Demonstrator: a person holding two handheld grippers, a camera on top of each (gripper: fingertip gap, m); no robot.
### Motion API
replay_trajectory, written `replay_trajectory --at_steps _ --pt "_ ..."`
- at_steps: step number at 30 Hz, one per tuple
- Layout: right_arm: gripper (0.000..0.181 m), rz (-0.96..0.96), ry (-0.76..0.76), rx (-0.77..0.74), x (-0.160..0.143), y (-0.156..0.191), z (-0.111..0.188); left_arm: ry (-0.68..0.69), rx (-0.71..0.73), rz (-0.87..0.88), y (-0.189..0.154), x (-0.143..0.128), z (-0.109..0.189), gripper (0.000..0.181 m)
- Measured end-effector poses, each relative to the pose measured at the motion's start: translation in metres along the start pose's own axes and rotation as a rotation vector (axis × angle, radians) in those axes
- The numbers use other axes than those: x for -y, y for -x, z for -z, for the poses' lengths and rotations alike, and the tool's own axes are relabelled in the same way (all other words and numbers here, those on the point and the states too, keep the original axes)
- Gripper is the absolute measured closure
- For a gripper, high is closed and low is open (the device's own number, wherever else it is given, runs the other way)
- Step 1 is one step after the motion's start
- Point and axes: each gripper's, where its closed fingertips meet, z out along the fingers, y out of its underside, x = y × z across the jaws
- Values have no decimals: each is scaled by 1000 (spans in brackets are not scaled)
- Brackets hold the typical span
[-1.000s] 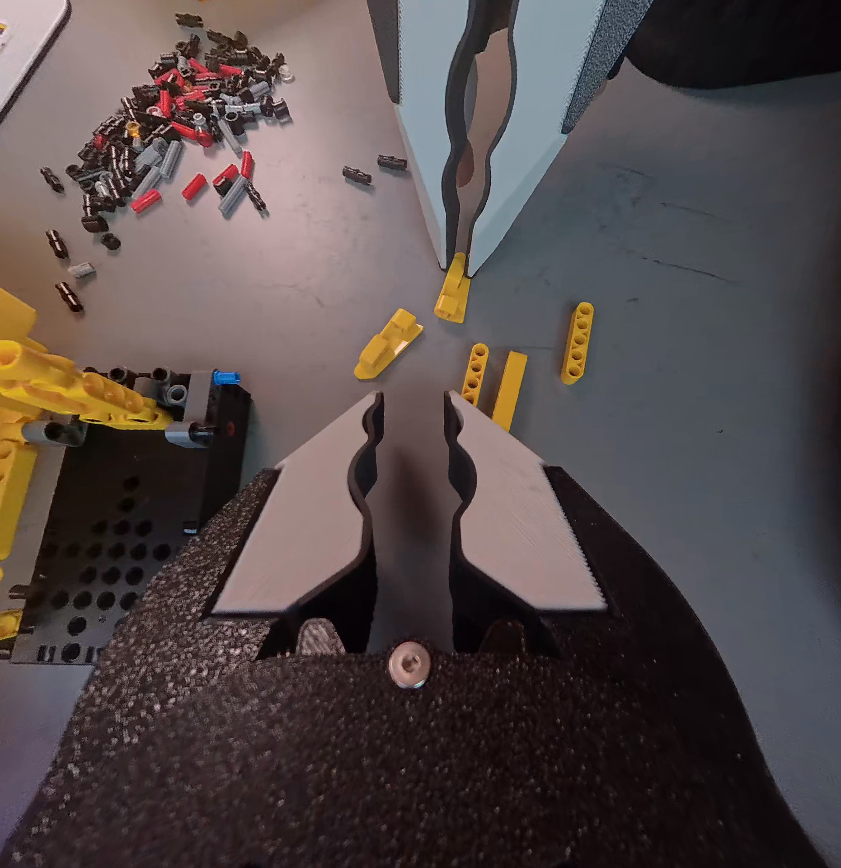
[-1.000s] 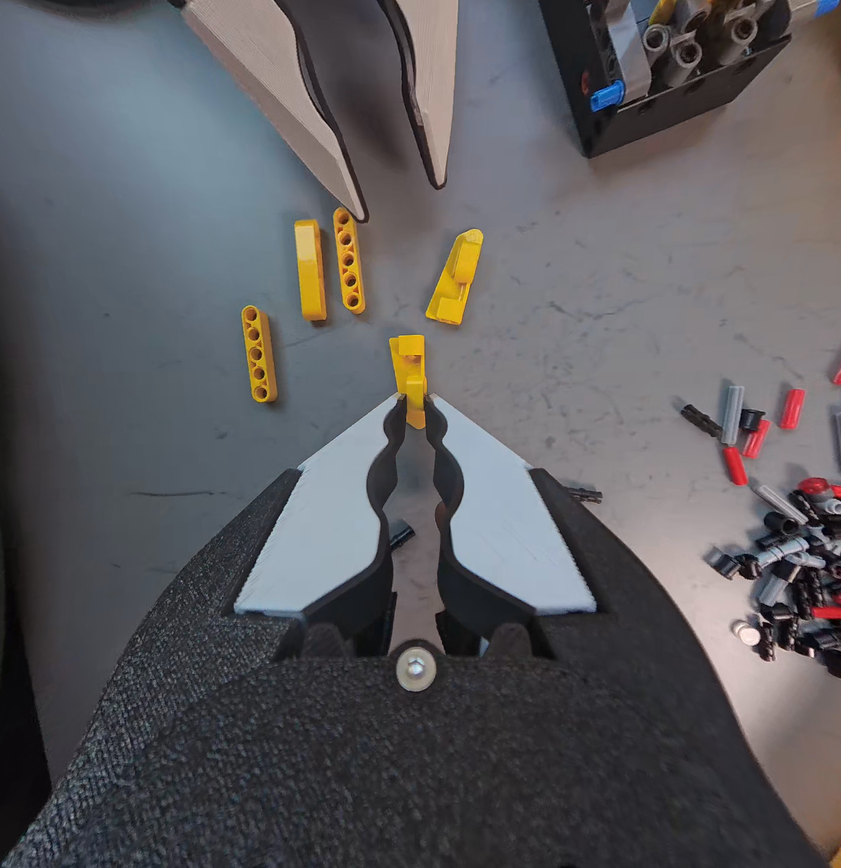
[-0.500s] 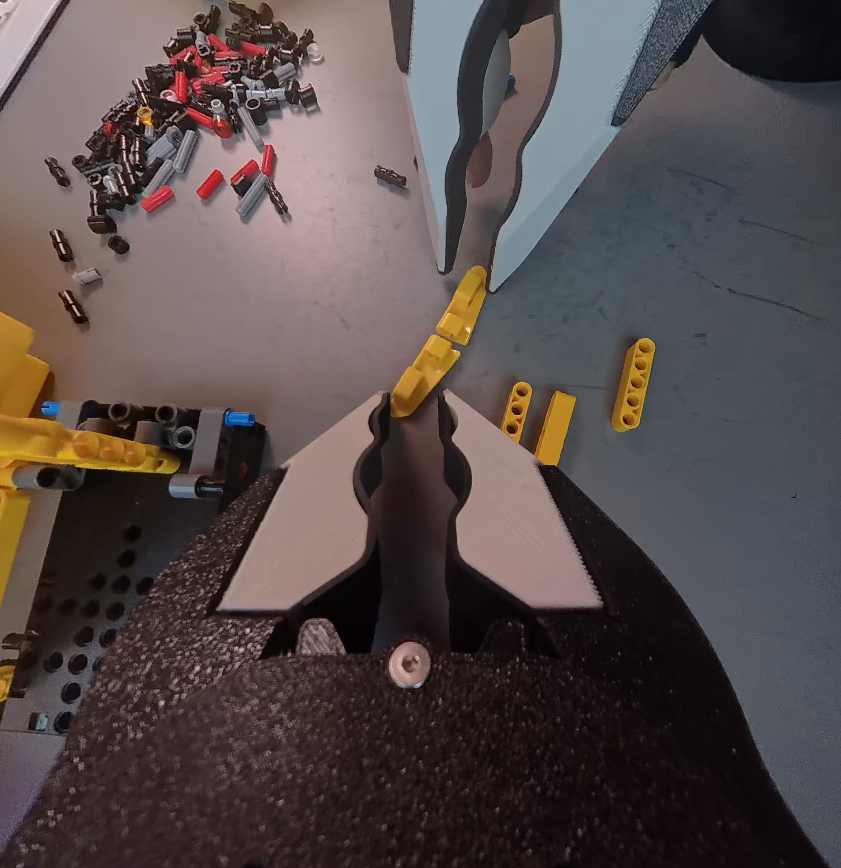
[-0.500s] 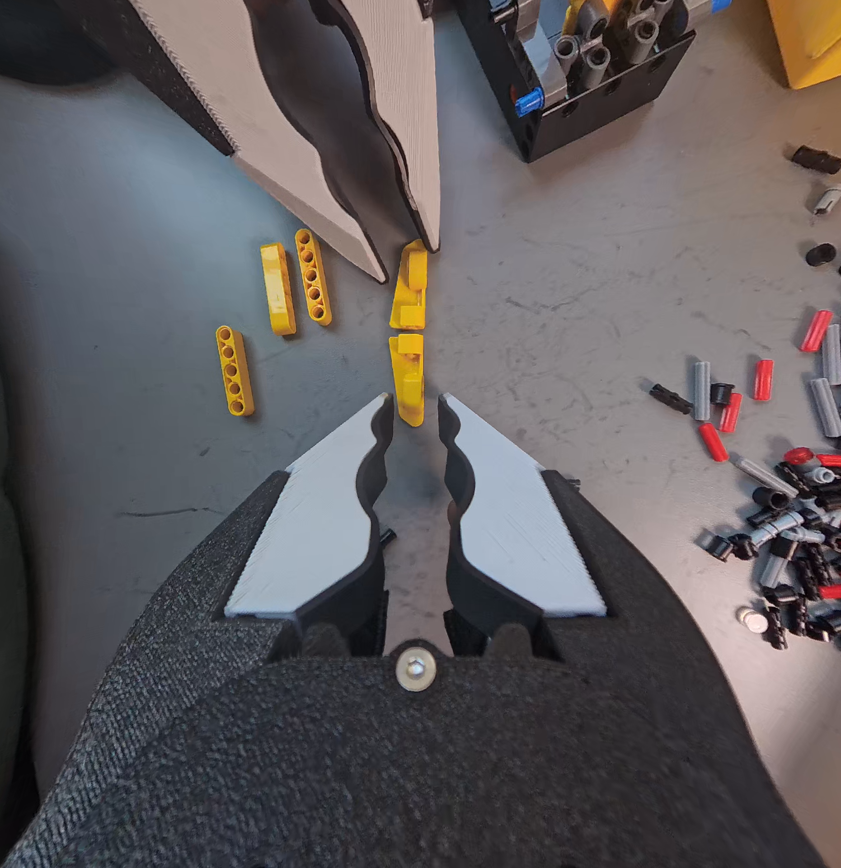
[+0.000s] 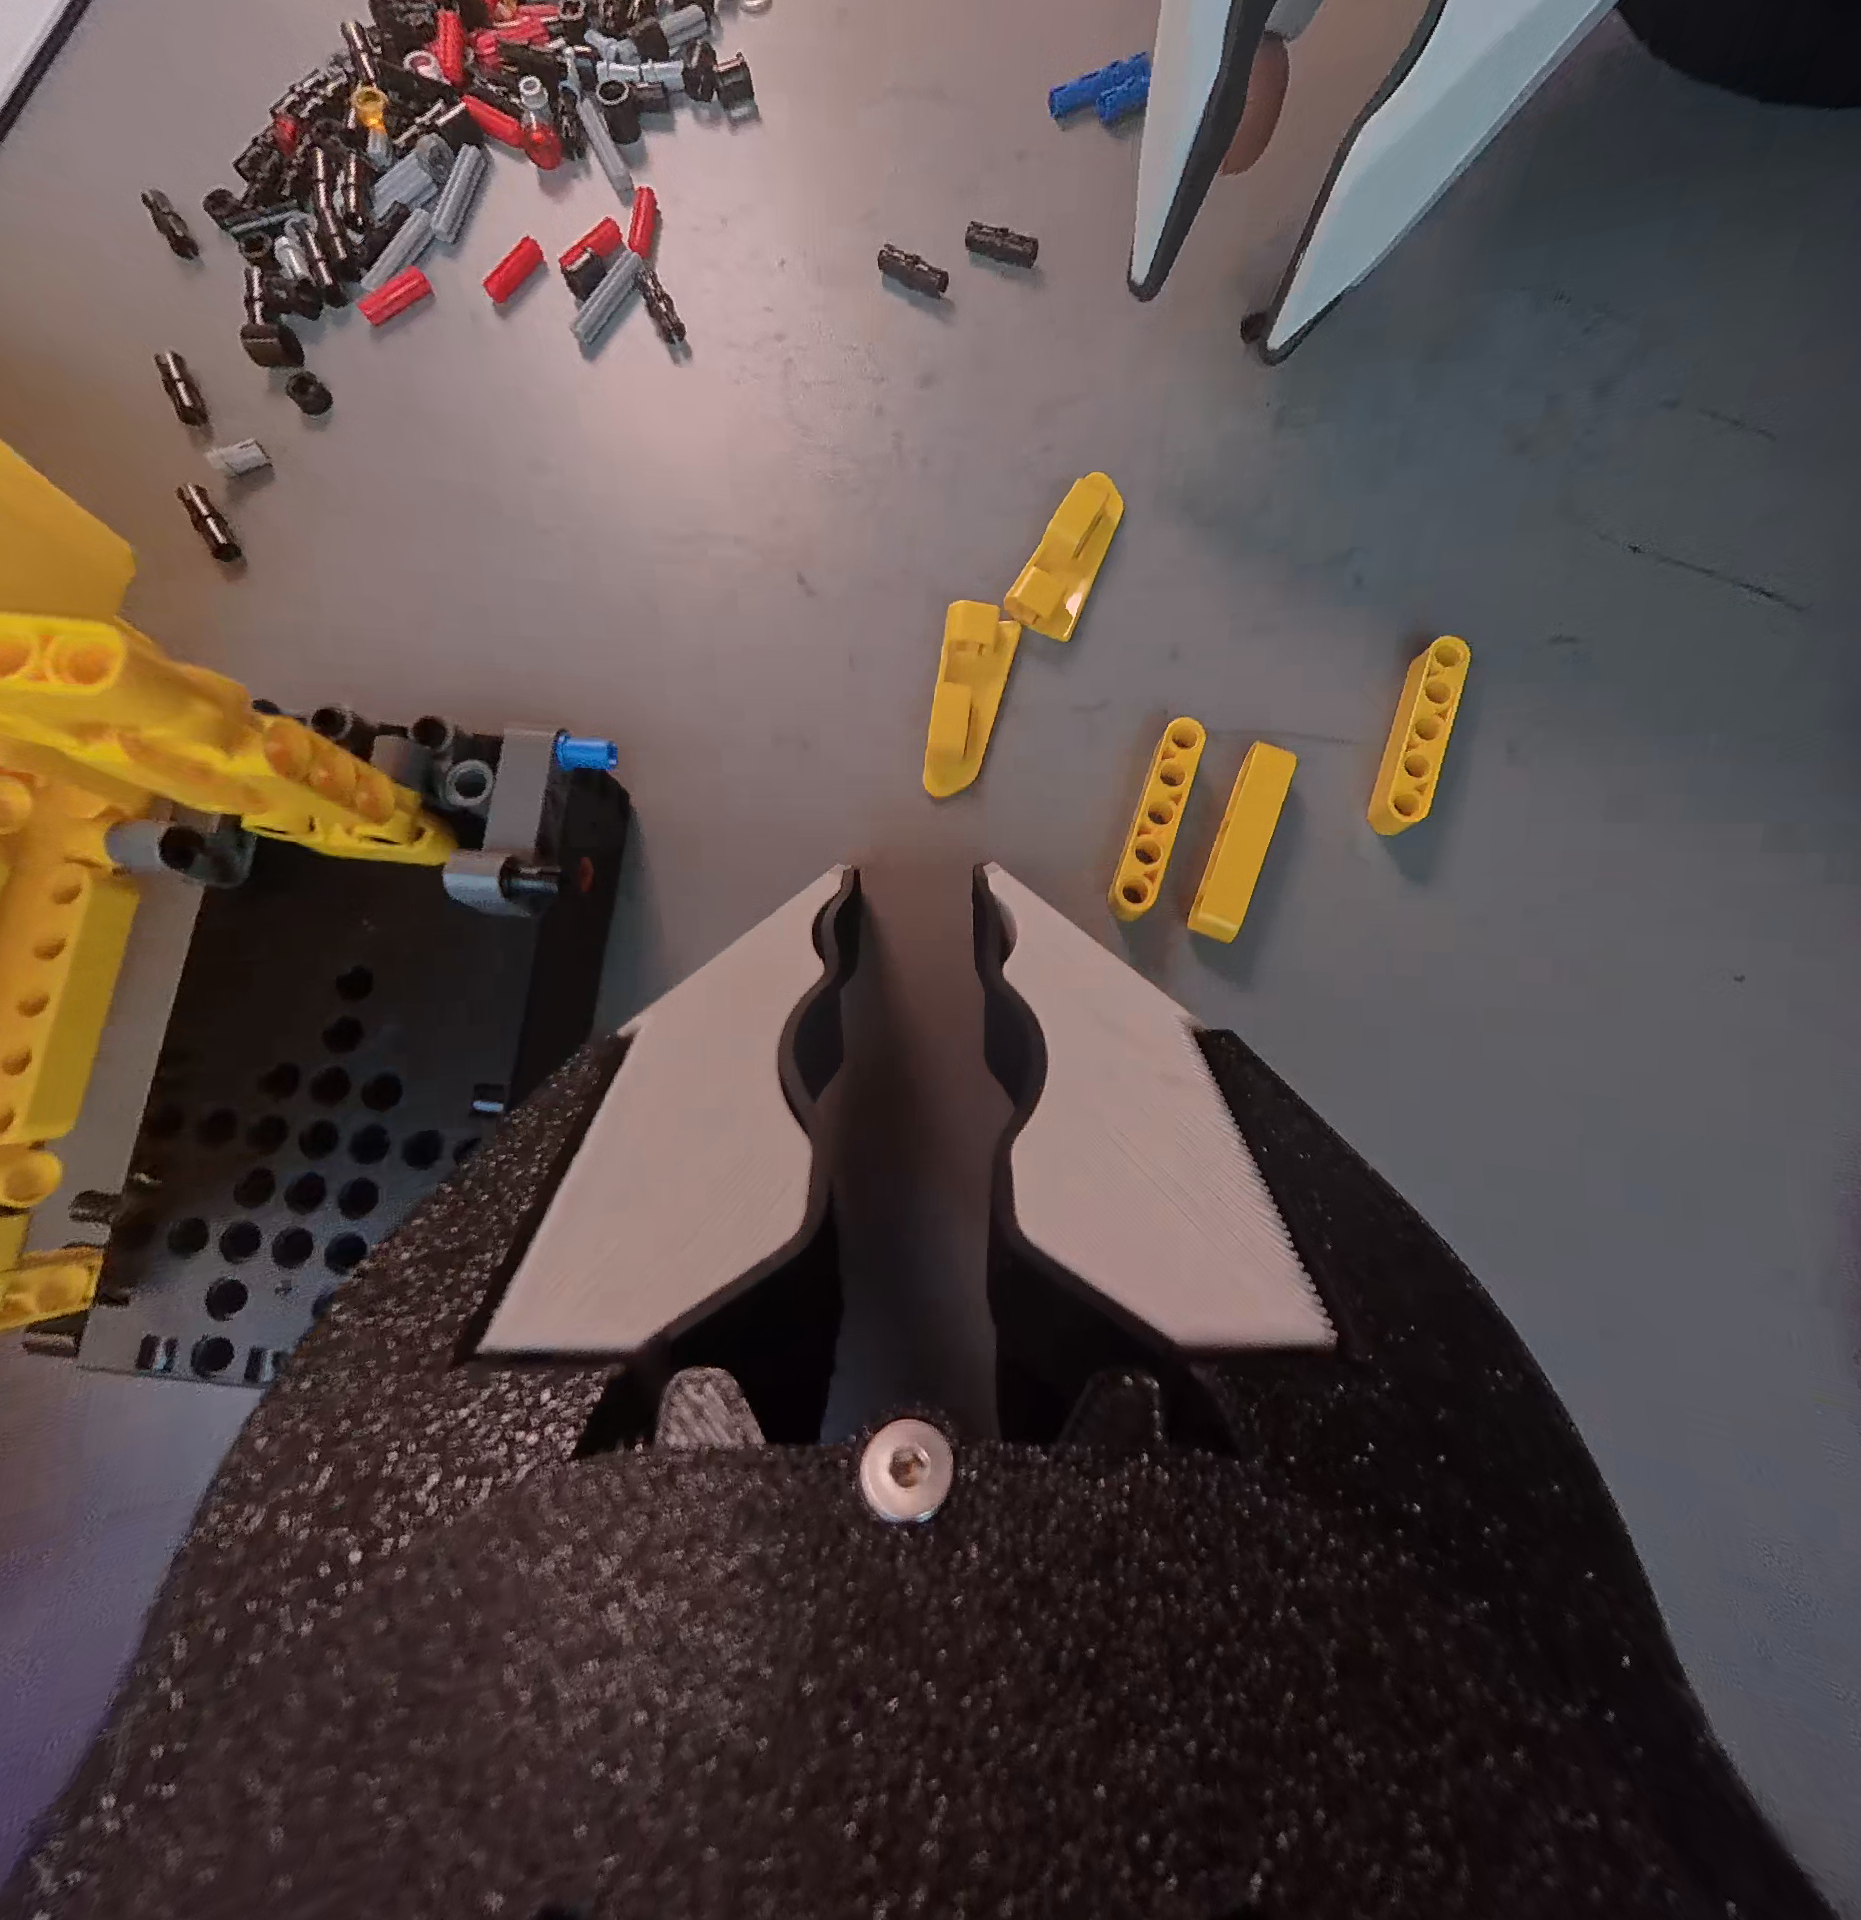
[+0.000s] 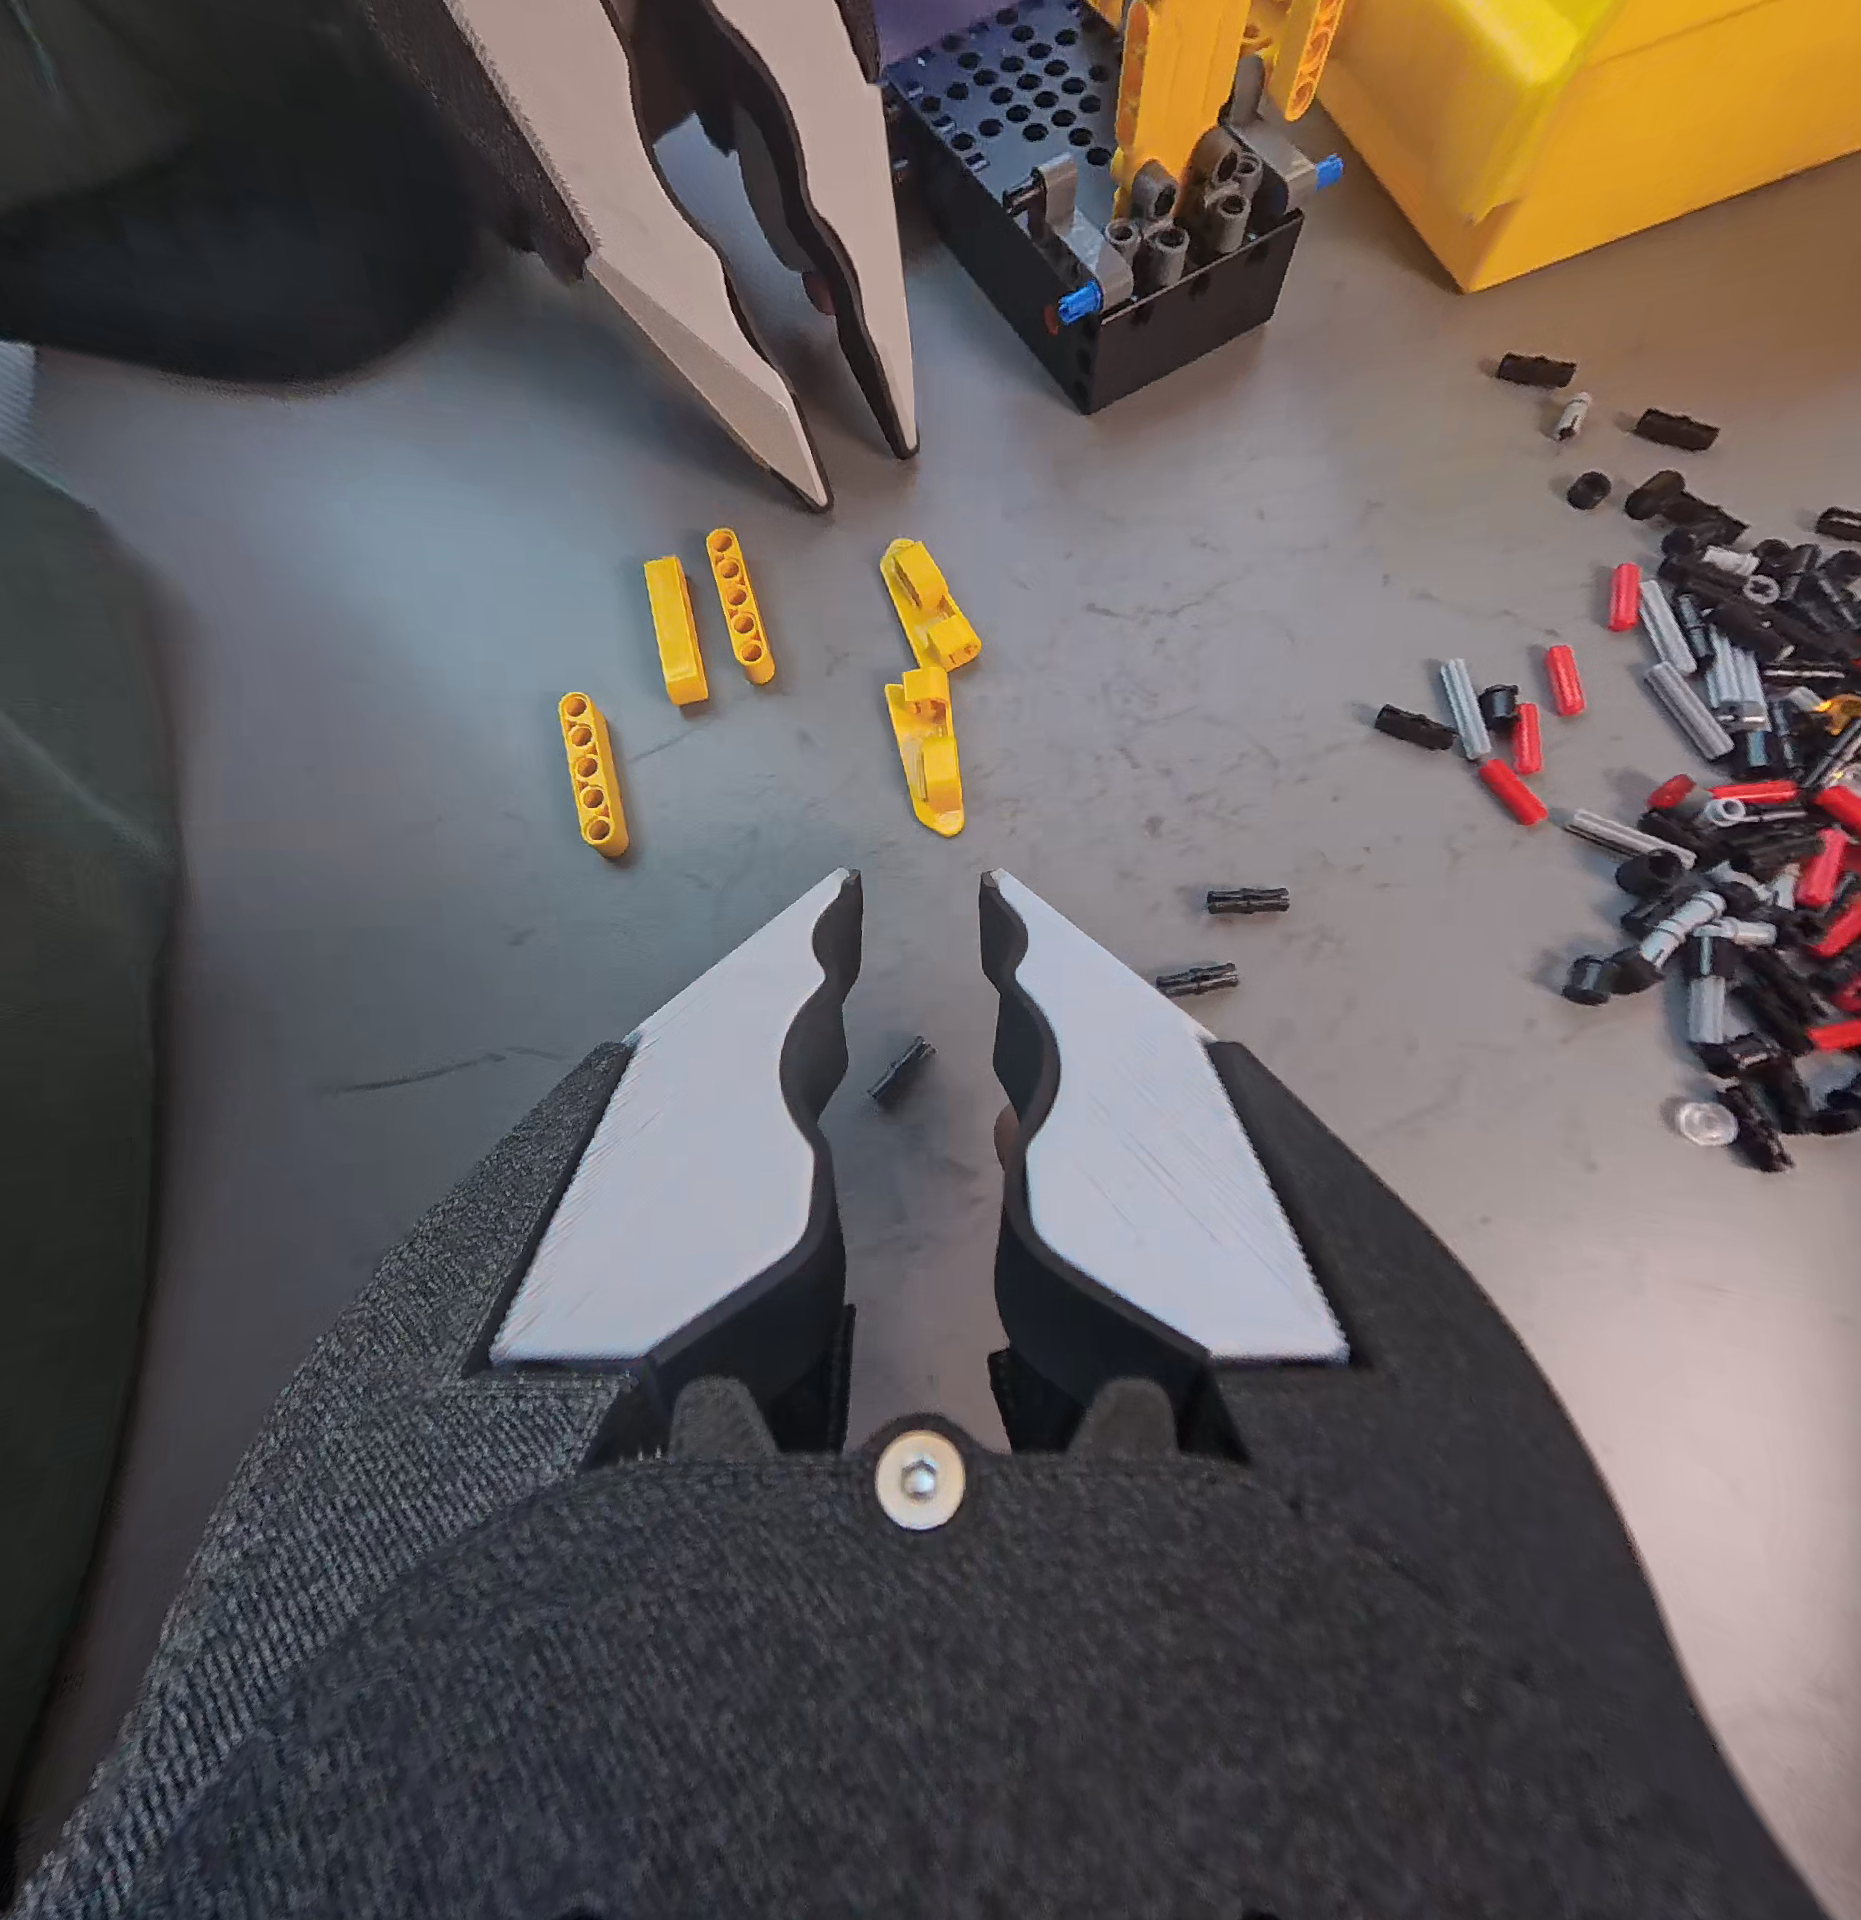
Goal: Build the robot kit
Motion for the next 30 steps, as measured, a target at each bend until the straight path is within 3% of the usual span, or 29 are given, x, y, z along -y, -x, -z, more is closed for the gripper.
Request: replay_trajectory --at_steps 3,13,21,30 --pt "159 -38 23 -14 -7 -1 -3 -20 -13 3 1 -2 2 161" --pt "160 86 182 39 2 -4 -34 -28 -75 -56 -5 18 -17 162" --pt "174 182 231 83 6 -12 -35 -21 -138 -126 -8 19 -19 173" --pt "174 209 253 114 6 -20 -35 -14 -175 -159 -7 17 -17 172"
